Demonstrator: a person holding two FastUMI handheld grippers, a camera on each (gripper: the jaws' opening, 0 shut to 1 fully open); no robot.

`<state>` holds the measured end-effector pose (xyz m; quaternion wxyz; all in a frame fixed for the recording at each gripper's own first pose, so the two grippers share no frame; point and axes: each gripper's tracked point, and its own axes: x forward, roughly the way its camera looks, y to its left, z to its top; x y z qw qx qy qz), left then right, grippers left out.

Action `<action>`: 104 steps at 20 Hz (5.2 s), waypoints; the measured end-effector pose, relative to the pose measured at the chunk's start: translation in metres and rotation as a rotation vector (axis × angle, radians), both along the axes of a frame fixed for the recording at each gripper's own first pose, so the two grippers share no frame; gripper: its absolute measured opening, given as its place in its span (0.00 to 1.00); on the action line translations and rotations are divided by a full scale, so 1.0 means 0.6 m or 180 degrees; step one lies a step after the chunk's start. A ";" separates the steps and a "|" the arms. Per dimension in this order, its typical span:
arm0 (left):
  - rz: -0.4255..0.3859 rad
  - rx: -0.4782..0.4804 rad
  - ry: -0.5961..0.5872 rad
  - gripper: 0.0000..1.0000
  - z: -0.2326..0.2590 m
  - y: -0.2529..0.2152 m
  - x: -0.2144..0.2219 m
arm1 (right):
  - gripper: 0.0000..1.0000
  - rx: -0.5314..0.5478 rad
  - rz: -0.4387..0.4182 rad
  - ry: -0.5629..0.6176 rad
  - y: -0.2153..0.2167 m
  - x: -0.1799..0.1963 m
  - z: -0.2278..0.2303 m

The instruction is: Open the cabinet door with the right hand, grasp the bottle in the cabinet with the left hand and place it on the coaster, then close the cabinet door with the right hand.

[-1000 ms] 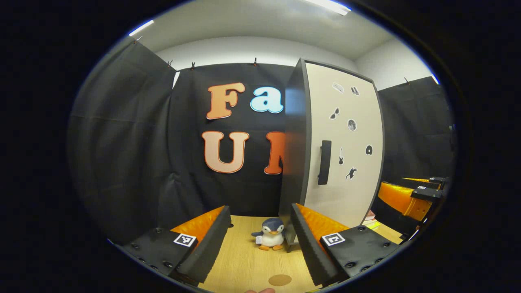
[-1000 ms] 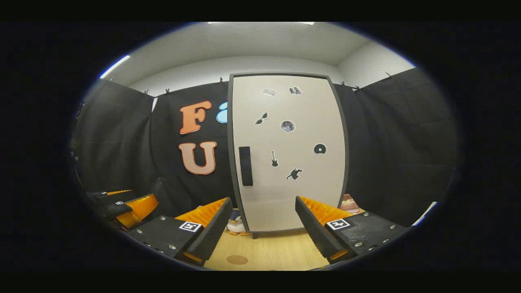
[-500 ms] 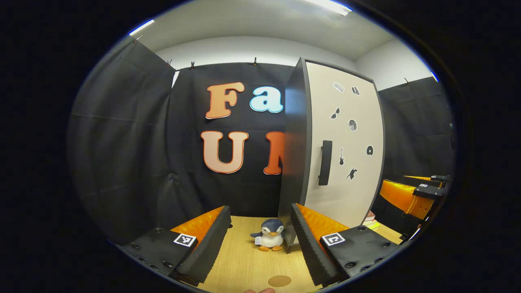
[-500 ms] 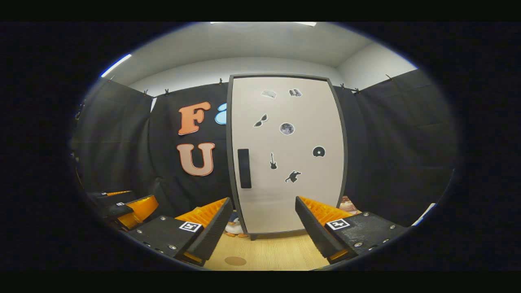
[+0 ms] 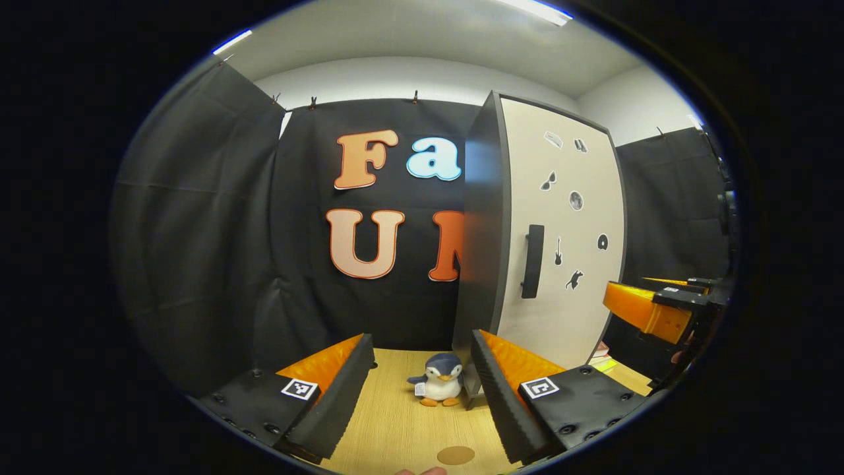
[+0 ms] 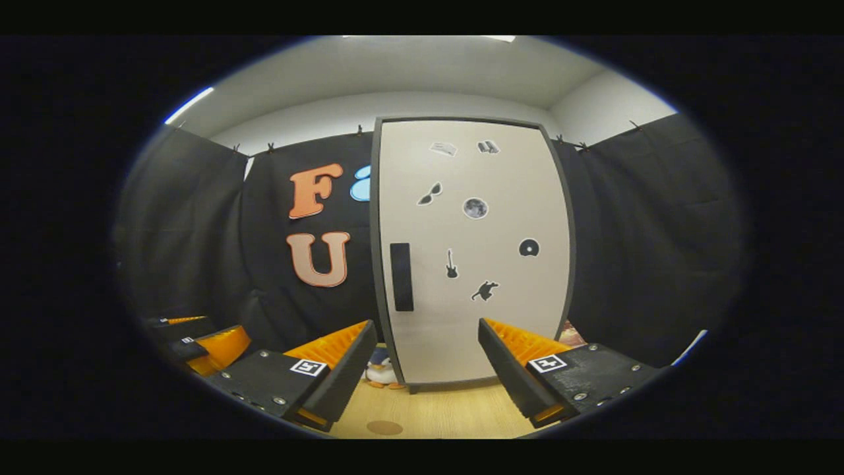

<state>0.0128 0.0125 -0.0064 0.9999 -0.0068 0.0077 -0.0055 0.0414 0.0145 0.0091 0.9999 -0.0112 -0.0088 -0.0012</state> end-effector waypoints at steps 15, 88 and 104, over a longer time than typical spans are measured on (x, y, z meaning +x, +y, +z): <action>0.0101 -0.0007 0.0140 0.99 -0.039 0.081 0.013 | 0.95 -0.0040 0.0088 -0.0077 0.049 0.226 0.026; -0.0203 0.0212 0.0169 0.93 -0.062 -0.283 -0.072 | 0.06 0.0355 -0.0105 -0.0200 -0.198 0.151 0.009; -0.0679 0.0138 0.0034 0.96 -0.071 -0.405 0.212 | 0.02 0.0120 -0.0349 -0.0345 -0.178 0.120 0.028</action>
